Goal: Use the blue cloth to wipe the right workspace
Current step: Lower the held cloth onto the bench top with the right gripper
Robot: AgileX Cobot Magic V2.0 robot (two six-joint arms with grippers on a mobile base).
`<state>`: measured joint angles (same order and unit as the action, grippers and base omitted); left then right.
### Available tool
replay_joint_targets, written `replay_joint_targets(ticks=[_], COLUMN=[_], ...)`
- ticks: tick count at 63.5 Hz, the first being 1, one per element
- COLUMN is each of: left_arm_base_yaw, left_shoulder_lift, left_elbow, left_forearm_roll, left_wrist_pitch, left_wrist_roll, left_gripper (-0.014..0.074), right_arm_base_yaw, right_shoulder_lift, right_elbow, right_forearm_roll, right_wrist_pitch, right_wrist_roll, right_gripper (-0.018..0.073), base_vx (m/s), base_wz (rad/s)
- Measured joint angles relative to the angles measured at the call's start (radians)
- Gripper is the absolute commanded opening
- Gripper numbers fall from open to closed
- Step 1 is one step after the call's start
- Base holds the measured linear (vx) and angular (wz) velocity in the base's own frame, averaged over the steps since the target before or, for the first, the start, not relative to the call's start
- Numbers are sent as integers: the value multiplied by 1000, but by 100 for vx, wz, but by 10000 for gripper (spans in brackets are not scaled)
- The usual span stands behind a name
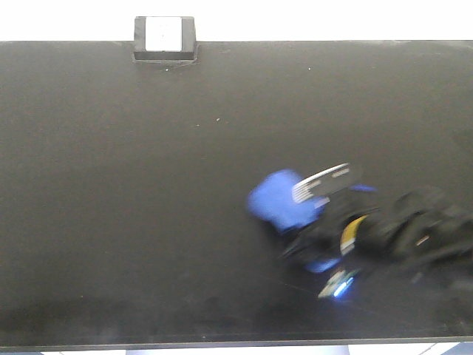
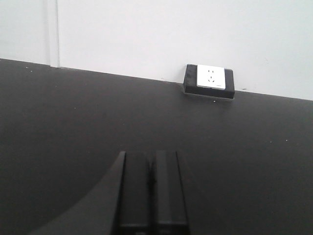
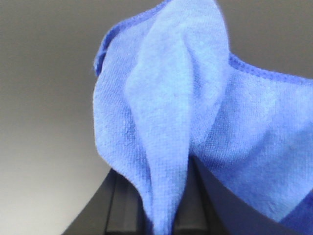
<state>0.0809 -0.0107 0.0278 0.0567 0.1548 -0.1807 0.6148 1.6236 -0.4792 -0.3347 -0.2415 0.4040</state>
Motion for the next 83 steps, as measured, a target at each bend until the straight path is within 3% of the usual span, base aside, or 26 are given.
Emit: replay_joint_targets(ticks=[7, 15, 25, 39, 49, 60, 72, 83], left_arm_base_yaw=[0, 0, 0, 0, 0, 0, 0, 0], left_shoulder_lift=[0, 0, 0, 0, 0, 0, 0, 0], left_elbow=[0, 0, 0, 0, 0, 0, 0, 0], left_forearm_roll=[0, 0, 0, 0, 0, 0, 0, 0], left_wrist_pitch=[0, 0, 0, 0, 0, 0, 0, 0], left_wrist_roll=[0, 0, 0, 0, 0, 0, 0, 0], left_gripper=[-6, -6, -6, -6, -6, -6, -6, -6], right_arm_base_yaw=[64, -3, -261, -682, -815, -748, -492, -340], right_shoulder_lift=[2, 2, 2, 2, -1, -2, 0, -7], right_elbow=[0, -5, -6, -7, -8, -8, -8, -8], right_forearm_roll=[38, 94, 120, 128, 132, 136, 130, 126], right_wrist_pitch=[7, 41, 52, 76, 87, 81, 72, 72], right_wrist_roll=[-1, -40, -133, -149, -134, -133, -134, -136], right_gripper=[1, 2, 2, 2, 2, 2, 2, 18], base_vx=[0, 0, 0, 0, 0, 0, 0, 0], base_wz=[0, 0, 0, 0, 0, 0, 0, 0])
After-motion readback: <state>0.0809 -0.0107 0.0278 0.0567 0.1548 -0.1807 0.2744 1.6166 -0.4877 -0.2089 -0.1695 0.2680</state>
